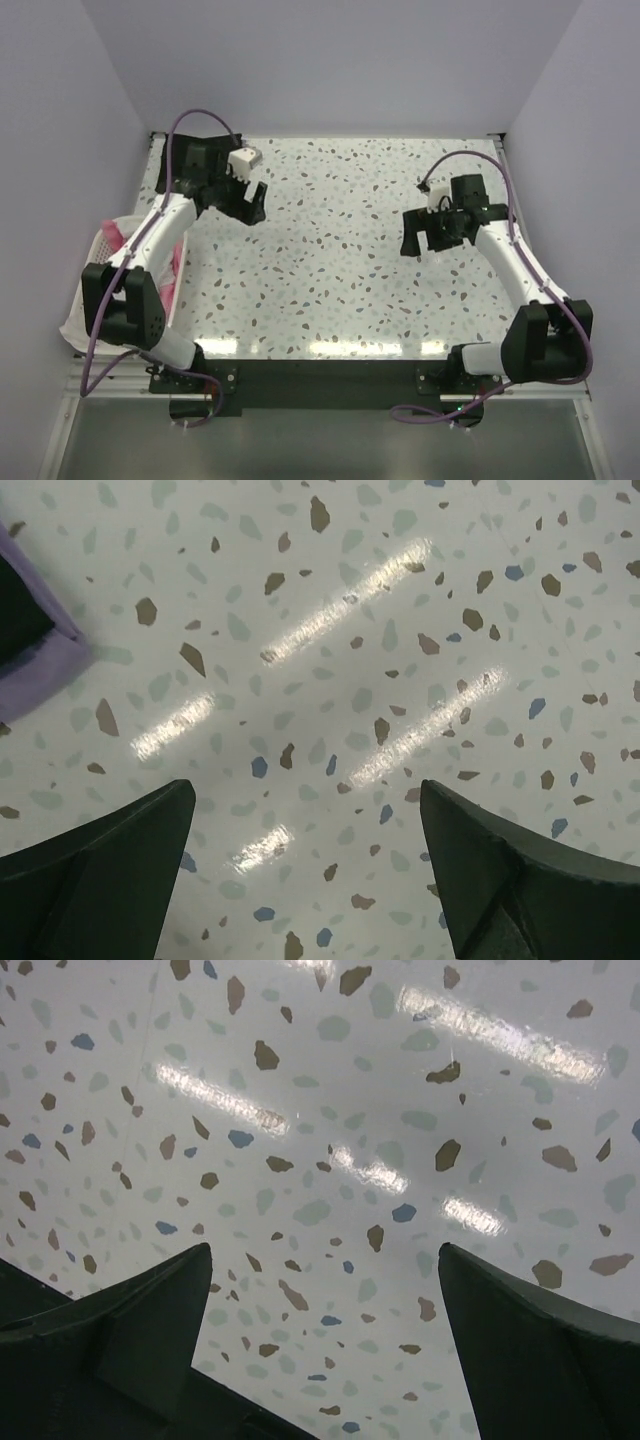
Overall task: Fold and stack the t-shirts
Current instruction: Reset both grippers
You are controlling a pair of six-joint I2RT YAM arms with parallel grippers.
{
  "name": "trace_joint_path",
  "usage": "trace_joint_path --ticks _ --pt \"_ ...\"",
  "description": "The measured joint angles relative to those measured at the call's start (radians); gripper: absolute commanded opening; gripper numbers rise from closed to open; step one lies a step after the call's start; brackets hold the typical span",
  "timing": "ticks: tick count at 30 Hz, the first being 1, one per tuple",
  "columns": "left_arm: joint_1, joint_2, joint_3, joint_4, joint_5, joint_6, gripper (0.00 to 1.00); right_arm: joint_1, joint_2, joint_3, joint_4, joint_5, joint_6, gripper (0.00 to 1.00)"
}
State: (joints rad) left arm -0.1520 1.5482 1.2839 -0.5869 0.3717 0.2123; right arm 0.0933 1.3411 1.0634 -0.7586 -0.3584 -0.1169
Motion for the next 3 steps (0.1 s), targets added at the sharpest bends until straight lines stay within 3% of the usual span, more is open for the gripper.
trace_joint_path --ticks 3 --pt "-0.001 -0.047 -0.084 0.005 -0.002 -0.019 1.0 -0.005 -0.002 -0.034 0.003 -0.002 0.004 0.99"
